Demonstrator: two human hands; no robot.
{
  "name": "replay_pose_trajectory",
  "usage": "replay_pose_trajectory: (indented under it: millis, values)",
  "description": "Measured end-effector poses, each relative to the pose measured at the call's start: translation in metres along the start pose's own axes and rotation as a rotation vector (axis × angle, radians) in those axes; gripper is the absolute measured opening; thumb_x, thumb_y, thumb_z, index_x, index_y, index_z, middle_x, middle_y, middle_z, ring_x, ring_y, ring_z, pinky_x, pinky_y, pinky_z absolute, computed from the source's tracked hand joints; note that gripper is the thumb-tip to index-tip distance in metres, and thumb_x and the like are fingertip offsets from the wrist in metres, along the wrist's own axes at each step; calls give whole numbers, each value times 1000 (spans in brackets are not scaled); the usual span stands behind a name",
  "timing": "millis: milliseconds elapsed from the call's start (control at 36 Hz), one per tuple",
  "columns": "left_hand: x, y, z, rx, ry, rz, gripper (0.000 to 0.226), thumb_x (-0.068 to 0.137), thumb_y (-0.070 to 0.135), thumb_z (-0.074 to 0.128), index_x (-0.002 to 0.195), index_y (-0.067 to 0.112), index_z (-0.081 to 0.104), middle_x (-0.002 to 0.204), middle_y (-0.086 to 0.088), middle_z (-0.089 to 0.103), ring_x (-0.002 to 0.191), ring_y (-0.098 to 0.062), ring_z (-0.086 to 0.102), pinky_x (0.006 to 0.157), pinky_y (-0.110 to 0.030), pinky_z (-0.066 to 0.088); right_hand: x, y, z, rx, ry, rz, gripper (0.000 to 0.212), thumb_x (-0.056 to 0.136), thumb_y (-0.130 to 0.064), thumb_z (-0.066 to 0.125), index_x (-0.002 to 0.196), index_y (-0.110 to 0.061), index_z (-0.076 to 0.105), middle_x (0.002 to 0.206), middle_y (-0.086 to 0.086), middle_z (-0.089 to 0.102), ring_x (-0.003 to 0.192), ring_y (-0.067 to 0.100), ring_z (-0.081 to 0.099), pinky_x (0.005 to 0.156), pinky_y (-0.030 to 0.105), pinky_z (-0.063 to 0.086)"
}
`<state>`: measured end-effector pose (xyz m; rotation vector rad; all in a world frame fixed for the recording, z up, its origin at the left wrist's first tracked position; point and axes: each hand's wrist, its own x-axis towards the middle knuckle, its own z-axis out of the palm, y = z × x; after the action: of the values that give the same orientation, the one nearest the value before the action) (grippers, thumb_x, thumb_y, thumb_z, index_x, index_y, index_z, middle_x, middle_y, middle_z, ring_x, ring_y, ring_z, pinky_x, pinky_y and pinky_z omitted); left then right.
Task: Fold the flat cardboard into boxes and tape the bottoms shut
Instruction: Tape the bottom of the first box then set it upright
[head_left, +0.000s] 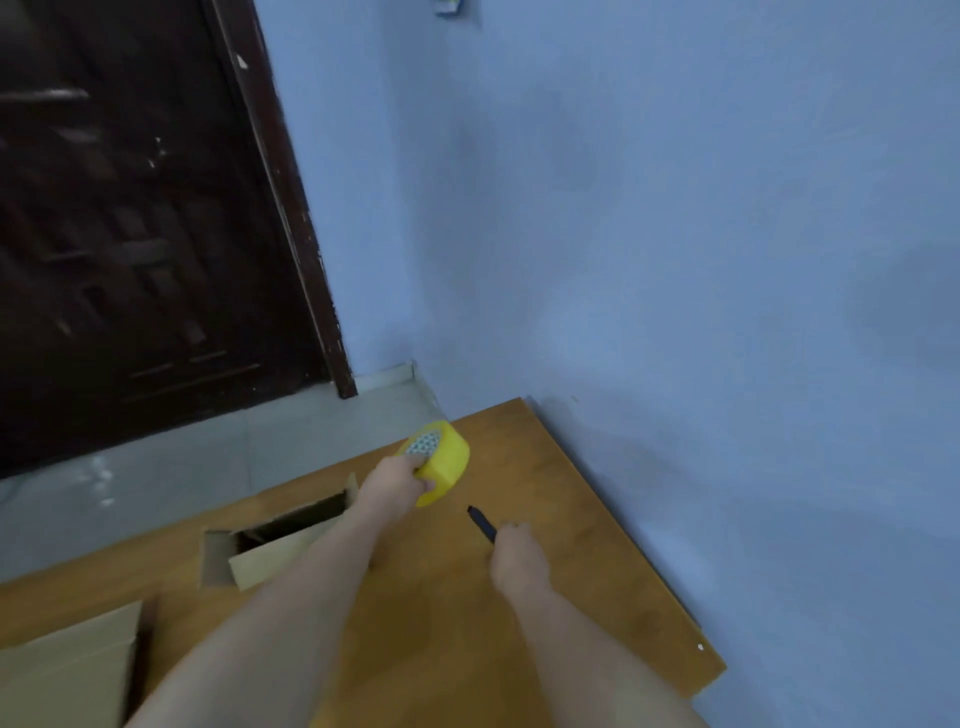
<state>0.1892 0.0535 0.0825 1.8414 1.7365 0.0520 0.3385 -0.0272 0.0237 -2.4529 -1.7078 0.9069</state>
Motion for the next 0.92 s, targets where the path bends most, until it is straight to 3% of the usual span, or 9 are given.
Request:
replay_pose_trajectory:
  millis: [83,222,306,389,500,639,694,833,917]
  values:
    - [-6,2,-34,-215,87,-35,46,94,23,56,136,10,48,127,-13,57,117,-30,53,89,-30,43,0,-23,-20,57,53,6,29,98,-6,42,126,-7,49,129,10,43,103,26,60,70,31,42]
    - [-25,-7,-87,-584,232,-60,29,89,17,63,115,4,60,114,-15,61,109,-30,58,92,-39,45,-4,-69,-55,215,124,-53,31,98,-11,42,129,-7,47,132,12,44,108,28,58,83,33,47]
    - [-46,-16,-114,-713,307,-81,37,91,15,62,124,0,57,117,-15,62,100,-27,59,82,-34,44,-13,-101,-75,265,139,-153,35,100,-10,36,134,-11,44,128,13,54,112,28,56,85,33,44]
    - [-66,-30,-133,-815,380,-114,46,92,15,60,134,-1,48,126,-16,58,101,-25,55,83,-32,41,-24,-137,-86,259,166,-242,32,100,-11,36,129,-7,48,123,15,59,112,30,58,86,34,46]
    - [-93,-62,-152,-949,476,-181,43,92,11,59,131,-4,50,113,-14,58,97,-23,54,83,-33,42,-35,-183,-79,272,159,-330,29,99,-17,44,123,-4,52,116,13,62,105,31,61,75,32,45]
    - [-132,-117,-166,-926,567,-255,41,90,13,62,127,-4,54,107,-12,59,96,-26,56,85,-37,46,-54,-231,-58,190,128,-452,35,99,-24,45,130,-8,49,97,5,62,73,20,57,53,27,43]
    - [-149,-140,-168,-903,599,-288,39,90,13,62,124,-5,56,105,-12,59,94,-26,56,83,-37,45,-67,-247,-47,167,84,-490,32,100,-21,43,129,-6,46,93,5,56,77,21,55,63,33,48]
    - [-197,-209,-170,-826,618,-387,49,87,21,66,130,0,55,125,-19,60,110,-33,59,92,-41,48,-99,-281,-15,66,81,-580,26,99,-17,45,122,-6,49,112,12,62,98,28,62,71,33,48]
    - [-231,-242,-170,-741,629,-440,46,87,23,66,124,-3,58,118,-21,63,107,-34,60,84,-37,47,-120,-300,4,-9,91,-642,25,98,-20,46,119,-7,50,112,11,63,99,28,63,74,35,49]
